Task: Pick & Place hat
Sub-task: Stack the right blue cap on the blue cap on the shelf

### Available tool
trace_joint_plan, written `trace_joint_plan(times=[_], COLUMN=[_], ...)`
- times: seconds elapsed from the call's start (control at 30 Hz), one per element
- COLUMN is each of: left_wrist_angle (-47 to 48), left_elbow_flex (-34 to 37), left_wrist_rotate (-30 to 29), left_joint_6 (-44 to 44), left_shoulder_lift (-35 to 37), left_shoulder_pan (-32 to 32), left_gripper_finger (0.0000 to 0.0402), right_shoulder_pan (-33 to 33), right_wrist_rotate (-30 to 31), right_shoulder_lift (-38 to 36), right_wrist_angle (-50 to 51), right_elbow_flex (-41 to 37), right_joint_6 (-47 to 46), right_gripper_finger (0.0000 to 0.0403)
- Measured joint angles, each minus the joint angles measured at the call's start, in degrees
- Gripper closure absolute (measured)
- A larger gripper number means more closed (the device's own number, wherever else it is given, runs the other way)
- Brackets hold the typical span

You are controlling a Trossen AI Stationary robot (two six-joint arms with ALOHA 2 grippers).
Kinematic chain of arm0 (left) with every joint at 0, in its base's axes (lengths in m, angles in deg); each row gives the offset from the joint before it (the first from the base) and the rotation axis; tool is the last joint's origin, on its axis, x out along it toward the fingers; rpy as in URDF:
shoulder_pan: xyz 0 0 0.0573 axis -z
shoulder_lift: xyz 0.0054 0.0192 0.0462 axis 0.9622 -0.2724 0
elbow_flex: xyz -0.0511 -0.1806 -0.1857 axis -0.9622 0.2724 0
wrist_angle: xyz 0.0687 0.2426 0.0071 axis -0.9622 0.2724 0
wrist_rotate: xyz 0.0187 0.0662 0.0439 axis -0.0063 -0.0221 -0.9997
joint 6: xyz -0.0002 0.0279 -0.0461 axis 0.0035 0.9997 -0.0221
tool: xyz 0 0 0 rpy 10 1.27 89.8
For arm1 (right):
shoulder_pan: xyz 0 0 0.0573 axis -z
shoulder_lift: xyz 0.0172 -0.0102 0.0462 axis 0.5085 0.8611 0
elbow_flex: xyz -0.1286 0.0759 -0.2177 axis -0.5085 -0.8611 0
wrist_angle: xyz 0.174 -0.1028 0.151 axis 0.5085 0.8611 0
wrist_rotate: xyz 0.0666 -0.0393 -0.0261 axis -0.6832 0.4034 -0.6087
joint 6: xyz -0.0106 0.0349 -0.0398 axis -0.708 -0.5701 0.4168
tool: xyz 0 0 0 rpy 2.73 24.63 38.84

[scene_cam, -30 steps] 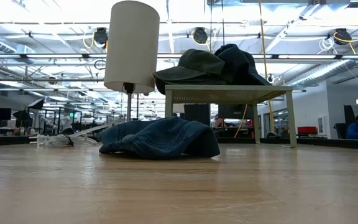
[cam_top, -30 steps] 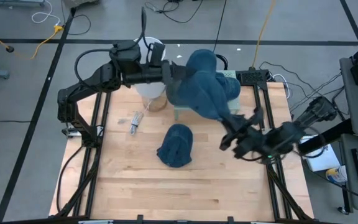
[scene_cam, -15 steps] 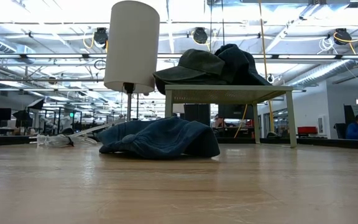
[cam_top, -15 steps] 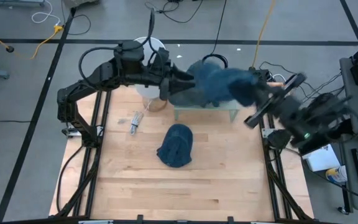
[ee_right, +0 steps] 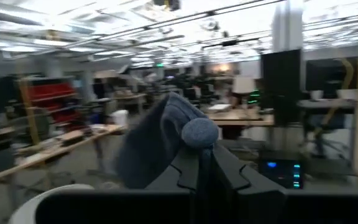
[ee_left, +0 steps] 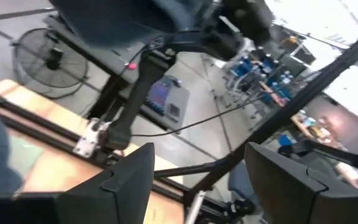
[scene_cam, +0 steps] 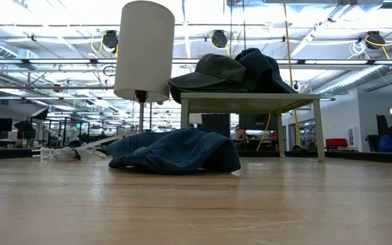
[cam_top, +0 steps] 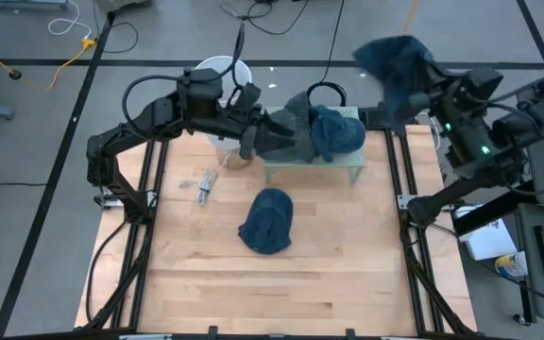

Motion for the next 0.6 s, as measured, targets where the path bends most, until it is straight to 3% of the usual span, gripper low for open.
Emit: trace_joint_plan(times=[0.3, 0.6], left_wrist_angle=[-4.9, -7.8], left_elbow_flex=[0.0, 0.0], left_wrist_rotate=[3.0, 12.3], left_joint_6=[-9.0, -15.1], left_shoulder_lift=[0.0, 0.0], left_shoulder_pan=[0.0, 0.0], left_gripper_finger=[0.0148, 0.0140], right_shoulder_pan=[15.8, 25.9], right_wrist_rotate=[1.8, 6.9], right_shoulder_lift=[2.3, 4.8], right_wrist_angle=[11.0, 13.2], right_elbow_flex=[-1.4, -12.5], right_joint_6=[-3.4, -9.9], right_gripper_finger=[0.0397, 0.0397])
